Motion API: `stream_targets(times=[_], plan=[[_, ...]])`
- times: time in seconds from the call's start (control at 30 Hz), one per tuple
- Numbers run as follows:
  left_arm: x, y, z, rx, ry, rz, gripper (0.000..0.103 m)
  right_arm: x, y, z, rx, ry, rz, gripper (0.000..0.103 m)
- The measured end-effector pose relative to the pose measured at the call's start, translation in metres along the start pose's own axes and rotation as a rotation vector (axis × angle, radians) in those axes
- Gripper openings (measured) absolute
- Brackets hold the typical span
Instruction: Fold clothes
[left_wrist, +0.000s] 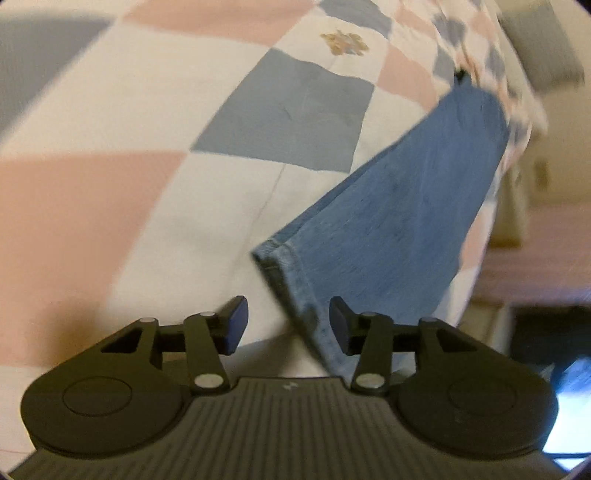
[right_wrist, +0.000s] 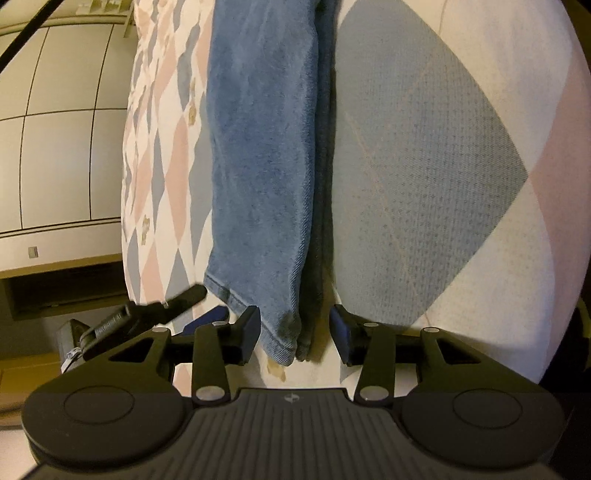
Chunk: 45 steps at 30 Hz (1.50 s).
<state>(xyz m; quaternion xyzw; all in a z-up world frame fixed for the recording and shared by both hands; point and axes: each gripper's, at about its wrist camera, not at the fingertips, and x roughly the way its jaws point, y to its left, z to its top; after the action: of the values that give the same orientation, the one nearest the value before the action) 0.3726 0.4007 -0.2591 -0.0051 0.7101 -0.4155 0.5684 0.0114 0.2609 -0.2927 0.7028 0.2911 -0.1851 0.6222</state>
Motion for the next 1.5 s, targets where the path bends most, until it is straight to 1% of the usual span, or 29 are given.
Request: stream_targets(times=[0.17,0.27,0.3,0.37,0.43,0.47,0.5,0.53,0.57,0.6,0.77,0.83,0.9,0.93,0.97,1.0,1.03,1.07,1.13,1.17,1.27,1.33,1.43,1.5], plan=[[0.021,0.016,0.006,-0.096,-0.037,-0.069,0.043,0.011,-0.002,0.001,0.017,-0.021,0.013,0.045],[0.030,0.017,0.008,-0.111,-0.052,-0.116,0.042,0.020,-0.002,0.002,0.012,-0.035,0.030,0.045],[0.033,0.016,0.009,-0.114,-0.054,-0.132,0.042,0.022,-0.002,0.002,0.010,-0.037,0.048,0.045],[0.036,0.013,0.013,-0.096,-0.057,-0.149,0.028,0.025,-0.002,0.004,0.006,-0.042,0.087,0.045],[0.038,0.012,0.014,-0.095,-0.061,-0.183,0.021,0.027,-0.001,0.005,-0.007,-0.041,0.093,0.043],[0.037,0.012,0.014,-0.095,-0.065,-0.198,0.021,0.028,0.000,0.006,-0.014,-0.041,0.095,0.035],[0.038,0.012,0.014,-0.099,-0.063,-0.197,0.021,0.029,-0.001,0.006,-0.023,-0.037,0.082,0.029],[0.040,0.013,0.015,-0.104,-0.060,-0.194,0.021,0.030,-0.002,0.007,-0.032,-0.032,0.068,0.026],[0.041,0.014,0.015,-0.110,-0.058,-0.191,0.022,0.030,-0.005,0.008,-0.025,-0.027,0.060,0.020],[0.043,0.015,0.016,-0.115,-0.055,-0.188,0.023,0.029,-0.007,0.009,-0.017,-0.018,0.060,0.020],[0.042,0.012,0.018,-0.101,-0.046,-0.174,0.023,0.008,0.011,0.016,-0.208,0.022,-0.005,0.026],[0.041,0.011,0.020,-0.100,-0.040,-0.166,0.023,-0.006,0.023,0.015,-0.357,0.016,-0.058,0.027],[0.040,0.011,0.020,-0.098,-0.035,-0.160,0.023,-0.016,0.040,0.011,-0.575,-0.009,-0.149,0.030],[0.039,0.012,0.020,-0.096,-0.033,-0.158,0.023,-0.020,0.048,0.004,-0.729,-0.033,-0.214,0.030],[0.039,0.012,0.020,-0.094,-0.031,-0.156,0.023,-0.023,0.055,-0.004,-0.889,-0.058,-0.282,0.033],[0.039,0.013,0.020,-0.094,-0.030,-0.156,0.023,-0.022,0.061,-0.017,-1.070,-0.087,-0.351,0.045],[0.039,0.013,0.019,-0.095,-0.029,-0.156,0.023,-0.016,0.063,-0.032,-1.250,-0.107,-0.394,0.053],[0.039,0.013,0.019,-0.093,-0.028,-0.155,0.023,-0.010,0.065,-0.048,-1.430,-0.127,-0.432,0.059],[0.038,0.013,0.019,-0.087,-0.029,-0.151,0.023,-0.002,0.057,-0.069,-1.668,-0.113,-0.418,0.057],[0.038,0.012,0.019,-0.083,-0.029,-0.148,0.024,0.003,0.054,-0.076,-1.739,-0.103,-0.407,0.057],[0.037,0.011,0.019,-0.072,-0.030,-0.141,0.024,0.026,0.041,-0.093,-1.935,-0.093,-0.443,0.057],[0.036,0.010,0.019,-0.065,-0.031,-0.136,0.024,0.036,0.034,-0.099,-2.036,-0.116,-0.441,0.058],[0.035,0.010,0.018,-0.059,-0.034,-0.130,0.024,0.045,0.030,-0.103,-2.142,-0.160,-0.427,0.057],[0.034,0.010,0.017,-0.062,-0.038,-0.127,0.024,0.054,0.032,-0.104,-2.187,-0.168,-0.413,0.056]])
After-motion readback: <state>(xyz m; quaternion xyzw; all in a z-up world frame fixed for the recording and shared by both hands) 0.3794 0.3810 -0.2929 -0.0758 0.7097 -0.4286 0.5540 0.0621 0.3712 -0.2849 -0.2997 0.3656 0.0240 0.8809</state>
